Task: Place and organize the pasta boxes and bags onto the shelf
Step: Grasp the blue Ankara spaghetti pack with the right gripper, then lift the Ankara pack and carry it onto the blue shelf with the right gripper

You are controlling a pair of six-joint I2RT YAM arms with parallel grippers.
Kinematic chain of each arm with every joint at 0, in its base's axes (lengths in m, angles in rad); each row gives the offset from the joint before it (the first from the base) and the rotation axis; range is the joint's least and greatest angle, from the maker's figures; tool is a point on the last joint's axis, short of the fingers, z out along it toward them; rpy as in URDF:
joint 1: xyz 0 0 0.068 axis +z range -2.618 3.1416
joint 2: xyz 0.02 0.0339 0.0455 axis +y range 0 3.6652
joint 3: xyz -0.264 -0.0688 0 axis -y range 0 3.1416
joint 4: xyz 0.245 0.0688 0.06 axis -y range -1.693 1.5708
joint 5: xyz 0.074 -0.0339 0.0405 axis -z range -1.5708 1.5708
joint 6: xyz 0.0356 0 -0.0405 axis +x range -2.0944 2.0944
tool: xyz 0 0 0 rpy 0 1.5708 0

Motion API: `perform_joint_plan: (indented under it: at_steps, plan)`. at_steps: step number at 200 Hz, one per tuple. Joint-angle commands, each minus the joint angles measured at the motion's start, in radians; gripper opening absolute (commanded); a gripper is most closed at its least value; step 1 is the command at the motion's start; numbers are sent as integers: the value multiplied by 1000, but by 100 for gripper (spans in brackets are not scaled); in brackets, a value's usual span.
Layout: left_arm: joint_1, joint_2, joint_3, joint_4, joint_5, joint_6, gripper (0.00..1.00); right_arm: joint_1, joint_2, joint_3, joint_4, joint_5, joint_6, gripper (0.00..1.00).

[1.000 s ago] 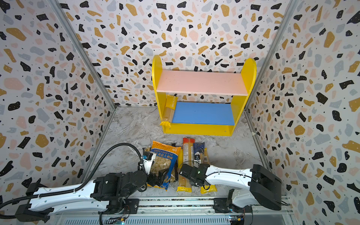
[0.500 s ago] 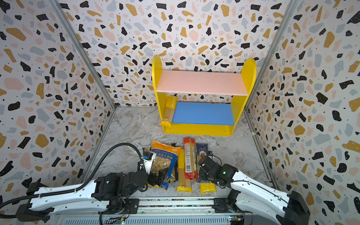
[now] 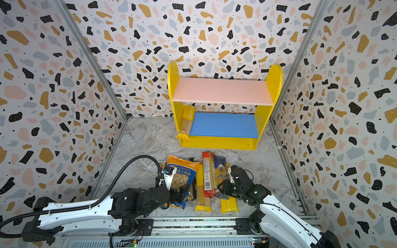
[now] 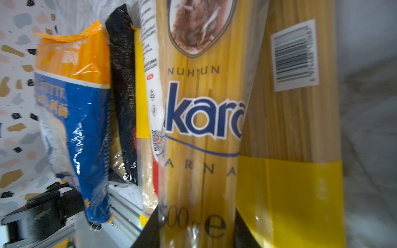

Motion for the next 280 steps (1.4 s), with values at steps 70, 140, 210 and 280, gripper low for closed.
perform_joint_plan:
  at_steps: [70,140,210,280]
  plan:
    - [-3,-2,37,-51,-132,-63,99,-143,-104,-13,262,-346,6,14]
    - [-2,-49,37,-88,-169,-60,99,-157,-118,27,341,-426,41,13]
    - [-1,-56,58,-120,-180,-56,99,-190,-78,98,409,-476,53,12]
    - [13,-5,101,-96,-172,-11,99,-247,9,196,488,-544,54,12]
